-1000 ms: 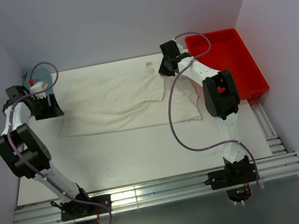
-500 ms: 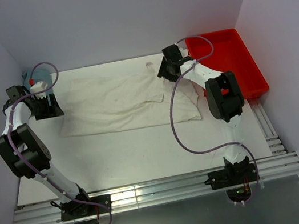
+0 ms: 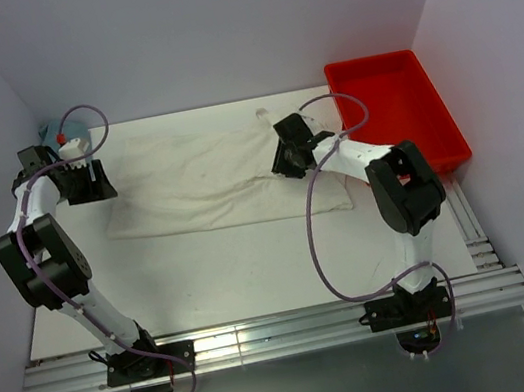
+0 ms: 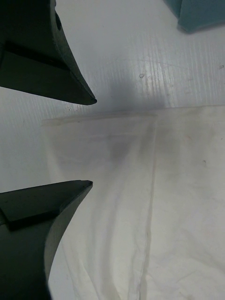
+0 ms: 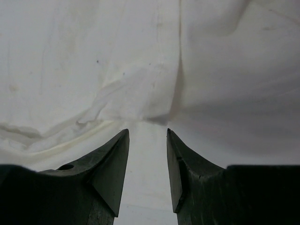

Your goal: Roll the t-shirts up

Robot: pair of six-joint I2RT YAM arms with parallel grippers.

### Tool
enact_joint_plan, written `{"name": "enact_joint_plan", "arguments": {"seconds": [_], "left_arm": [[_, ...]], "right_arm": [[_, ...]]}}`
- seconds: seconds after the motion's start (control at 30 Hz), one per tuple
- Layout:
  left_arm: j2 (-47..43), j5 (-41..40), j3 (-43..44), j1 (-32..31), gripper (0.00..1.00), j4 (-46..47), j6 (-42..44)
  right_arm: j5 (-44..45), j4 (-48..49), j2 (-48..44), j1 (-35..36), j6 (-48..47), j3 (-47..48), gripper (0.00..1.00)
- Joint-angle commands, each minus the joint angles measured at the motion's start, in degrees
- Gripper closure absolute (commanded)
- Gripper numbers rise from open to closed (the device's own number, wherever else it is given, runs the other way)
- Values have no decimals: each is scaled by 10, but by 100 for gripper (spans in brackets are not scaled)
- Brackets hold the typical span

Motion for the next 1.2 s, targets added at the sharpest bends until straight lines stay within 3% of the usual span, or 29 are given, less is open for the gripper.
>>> {"name": "enact_joint_plan", "arguments": {"seconds": [0.0, 1.17], "left_arm": [[-1, 15, 16, -3, 29, 14, -7], [11, 10, 12, -3, 30, 15, -3]], "right_arm": [[1, 34, 14, 14, 17, 3, 55], [35, 21, 23, 10, 18, -3, 54]]}}
